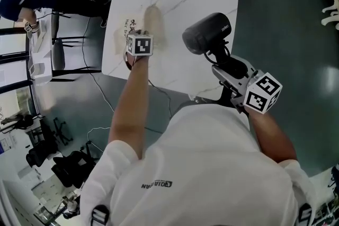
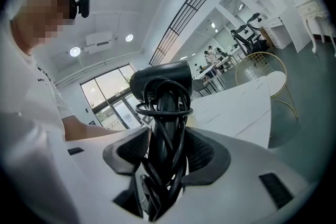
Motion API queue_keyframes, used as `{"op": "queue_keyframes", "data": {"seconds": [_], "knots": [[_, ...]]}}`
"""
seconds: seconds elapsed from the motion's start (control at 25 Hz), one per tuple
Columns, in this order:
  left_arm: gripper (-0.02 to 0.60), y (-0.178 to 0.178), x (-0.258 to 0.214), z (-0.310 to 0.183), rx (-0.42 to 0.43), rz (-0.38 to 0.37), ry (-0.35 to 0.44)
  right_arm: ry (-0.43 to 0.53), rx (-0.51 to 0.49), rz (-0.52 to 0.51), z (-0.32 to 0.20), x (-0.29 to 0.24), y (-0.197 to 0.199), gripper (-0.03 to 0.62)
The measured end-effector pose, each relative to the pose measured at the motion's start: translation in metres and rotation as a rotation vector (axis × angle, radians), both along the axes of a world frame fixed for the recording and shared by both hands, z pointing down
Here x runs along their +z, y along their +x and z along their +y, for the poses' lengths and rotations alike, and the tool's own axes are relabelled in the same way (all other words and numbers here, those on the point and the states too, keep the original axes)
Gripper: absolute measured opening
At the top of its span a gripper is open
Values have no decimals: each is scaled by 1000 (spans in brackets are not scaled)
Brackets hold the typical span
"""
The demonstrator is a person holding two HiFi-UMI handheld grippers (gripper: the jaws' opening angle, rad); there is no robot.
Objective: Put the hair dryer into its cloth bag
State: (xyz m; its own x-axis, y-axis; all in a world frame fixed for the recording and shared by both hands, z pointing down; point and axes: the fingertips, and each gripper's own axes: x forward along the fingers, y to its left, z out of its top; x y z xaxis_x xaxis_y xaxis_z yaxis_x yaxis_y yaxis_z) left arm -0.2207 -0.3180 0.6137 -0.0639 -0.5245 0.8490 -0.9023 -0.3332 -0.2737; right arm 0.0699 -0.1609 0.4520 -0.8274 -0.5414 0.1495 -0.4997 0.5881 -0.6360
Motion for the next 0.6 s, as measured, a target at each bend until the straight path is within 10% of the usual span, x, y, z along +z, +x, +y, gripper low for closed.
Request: {"op": "queue_keyframes", "data": {"seconds": [0.24,0.6], "knots": [[86,-15,-7,20,41,30,18,15,-8,4,14,0,-18,227],[81,8,-28,55,315,107,123,16,-16,51,23,1,-35,227]]}}
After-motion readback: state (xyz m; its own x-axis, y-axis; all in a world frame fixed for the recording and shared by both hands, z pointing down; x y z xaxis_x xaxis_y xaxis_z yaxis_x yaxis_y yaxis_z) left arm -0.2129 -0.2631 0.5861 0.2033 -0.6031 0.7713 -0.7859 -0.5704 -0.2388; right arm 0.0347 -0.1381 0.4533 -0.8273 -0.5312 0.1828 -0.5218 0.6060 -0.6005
